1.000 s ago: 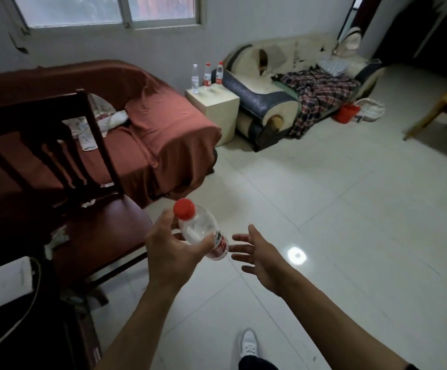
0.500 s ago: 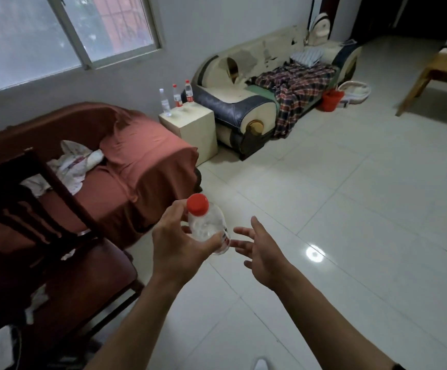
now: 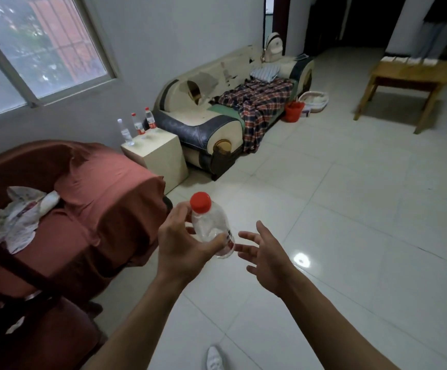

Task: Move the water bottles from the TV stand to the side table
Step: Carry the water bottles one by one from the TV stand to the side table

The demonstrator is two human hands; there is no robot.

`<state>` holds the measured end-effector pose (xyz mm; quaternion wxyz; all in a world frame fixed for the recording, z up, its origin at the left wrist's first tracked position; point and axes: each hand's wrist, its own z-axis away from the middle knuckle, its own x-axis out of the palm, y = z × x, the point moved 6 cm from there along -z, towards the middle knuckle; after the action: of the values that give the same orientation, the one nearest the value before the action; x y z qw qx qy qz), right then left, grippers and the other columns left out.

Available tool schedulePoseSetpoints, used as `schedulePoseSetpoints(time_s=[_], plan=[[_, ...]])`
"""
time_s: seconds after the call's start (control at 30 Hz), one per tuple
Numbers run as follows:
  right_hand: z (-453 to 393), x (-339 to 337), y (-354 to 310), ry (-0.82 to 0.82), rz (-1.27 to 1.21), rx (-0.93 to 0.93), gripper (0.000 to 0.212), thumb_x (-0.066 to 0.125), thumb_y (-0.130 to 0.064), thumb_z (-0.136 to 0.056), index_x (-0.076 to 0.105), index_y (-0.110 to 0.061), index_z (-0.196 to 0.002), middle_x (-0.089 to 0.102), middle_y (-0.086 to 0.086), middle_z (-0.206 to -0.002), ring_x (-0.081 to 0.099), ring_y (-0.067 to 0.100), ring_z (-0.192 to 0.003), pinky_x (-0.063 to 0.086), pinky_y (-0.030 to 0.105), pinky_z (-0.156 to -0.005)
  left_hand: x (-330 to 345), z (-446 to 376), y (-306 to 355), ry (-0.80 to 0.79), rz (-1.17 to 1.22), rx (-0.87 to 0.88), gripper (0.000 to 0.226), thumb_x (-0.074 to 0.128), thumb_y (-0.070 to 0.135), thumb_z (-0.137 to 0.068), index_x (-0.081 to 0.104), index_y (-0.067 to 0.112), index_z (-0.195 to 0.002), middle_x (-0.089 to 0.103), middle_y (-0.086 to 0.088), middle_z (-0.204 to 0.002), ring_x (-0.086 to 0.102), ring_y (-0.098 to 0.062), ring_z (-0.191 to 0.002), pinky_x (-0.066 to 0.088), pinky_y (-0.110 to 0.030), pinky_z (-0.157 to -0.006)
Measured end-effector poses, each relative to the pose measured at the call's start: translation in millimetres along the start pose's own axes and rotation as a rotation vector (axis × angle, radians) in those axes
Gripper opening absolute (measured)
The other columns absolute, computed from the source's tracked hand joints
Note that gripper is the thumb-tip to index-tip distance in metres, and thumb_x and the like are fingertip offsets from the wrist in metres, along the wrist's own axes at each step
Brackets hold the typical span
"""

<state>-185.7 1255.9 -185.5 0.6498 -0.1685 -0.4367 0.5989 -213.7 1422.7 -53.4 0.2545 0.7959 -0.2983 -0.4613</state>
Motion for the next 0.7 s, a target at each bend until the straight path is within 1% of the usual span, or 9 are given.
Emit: schedulePoseSetpoints(time_s=[0.13,0.2,0.27,0.33,0.4,0.47,0.57,0.63,0.7], plan=[[-22.9,-15.3,-18.7,0.037,-0.014,0.010,0.062,0.033,-0.067,-0.094,0.063,-0.021,-0.121,0.068,0.011,-0.118,0.049,0.027,-0.126,0.022,0.054,-0.116,26.2,-32.2,-10.3,-0.032,0.039,0.022,0.067,0.079,0.049,-0.062,0.058,0.017,-0.117,0.065,0.002,-0.105,0.063,-0.011,-0.092,0.058,-0.022,-0.073],[-39.7,-19.2,-30.8,0.045,-0.017,0.015,0.063,0.033,-0.067,-0.093,0.063,-0.020,-0.122,0.068,0.012,-0.117,0.049,0.028,-0.126,0.021,0.054,-0.116,39.3,-54.1,-16.6,-0.052,0.064,0.039,0.070,0.077,0.050,-0.063,0.057,0.017,-0.121,0.065,0.001,-0.110,0.063,-0.013,-0.095,0.059,-0.027,-0.074],[-59.3,-22.0,-46.3,0.056,-0.016,0.015,0.064,0.033,-0.068,-0.093,0.063,-0.020,-0.123,0.068,0.012,-0.118,0.049,0.028,-0.126,0.021,0.055,-0.117,51.8,-80.5,-26.4,-0.068,0.077,0.052,0.072,0.076,0.052,-0.062,0.057,0.017,-0.122,0.064,0.001,-0.111,0.062,-0.015,-0.097,0.060,-0.032,-0.073],[-79.9,-23.7,-65.1,0.072,-0.028,0.014,0.065,0.033,-0.069,-0.092,0.063,-0.020,-0.123,0.067,0.012,-0.119,0.049,0.028,-0.126,0.023,0.054,-0.116,62.9,-110.2,-40.2,-0.076,0.096,0.059,0.072,0.075,0.052,-0.062,0.057,0.017,-0.122,0.064,0.001,-0.112,0.062,-0.015,-0.097,0.061,-0.033,-0.074],[-99.2,-23.7,-85.2,0.090,-0.055,0.016,0.066,0.036,-0.070,-0.090,0.064,-0.019,-0.122,0.067,0.012,-0.119,0.052,0.029,-0.123,0.028,0.050,-0.113,71.4,-139.3,-55.0,-0.075,0.119,0.039,0.068,0.078,0.050,-0.062,0.057,0.020,-0.119,0.064,0.003,-0.110,0.062,-0.013,-0.095,0.061,-0.032,-0.074],[-120.9,-20.5,-105.0,0.095,-0.072,0.020,0.067,0.038,-0.070,-0.089,0.065,-0.018,-0.122,0.067,0.013,-0.119,0.054,0.029,-0.121,0.031,0.047,-0.108,79.1,-167.7,-68.7,-0.081,0.136,0.019,0.063,0.084,0.042,-0.063,0.055,0.023,-0.115,0.063,0.005,-0.109,0.061,-0.013,-0.094,0.060,-0.031,-0.075],[-157.4,-16.7,-125.8,0.089,-0.095,0.032,0.071,0.036,-0.073,-0.087,0.064,-0.018,-0.123,0.066,0.015,-0.121,0.055,0.030,-0.120,0.034,0.046,-0.101,97.1,-207.8,-88.7,-0.112,0.148,0.042,0.063,0.088,0.033,-0.065,0.054,0.023,-0.117,0.060,0.005,-0.111,0.059,-0.013,-0.097,0.059,-0.029,-0.077],[-180.8,-15.2,-133.7,0.090,-0.129,0.043,0.073,0.036,-0.074,-0.086,0.064,-0.018,-0.124,0.068,0.015,-0.120,0.056,0.031,-0.120,0.034,0.046,-0.103,106.5,-228.9,-100.1,-0.112,0.159,0.040,0.064,0.088,0.032,-0.065,0.054,0.023,-0.119,0.059,0.006,-0.113,0.058,-0.011,-0.098,0.058,-0.026,-0.078],[-200.8,-15.0,-141.3,0.094,-0.165,0.053,0.075,0.036,-0.076,-0.085,0.065,-0.018,-0.124,0.069,0.015,-0.119,0.056,0.031,-0.121,0.033,0.048,-0.108,113.7,-245.7,-109.5,-0.104,0.169,0.024,0.064,0.088,0.032,-0.065,0.054,0.024,-0.118,0.059,0.007,-0.111,0.058,-0.008,-0.096,0.057,-0.022,-0.077]])
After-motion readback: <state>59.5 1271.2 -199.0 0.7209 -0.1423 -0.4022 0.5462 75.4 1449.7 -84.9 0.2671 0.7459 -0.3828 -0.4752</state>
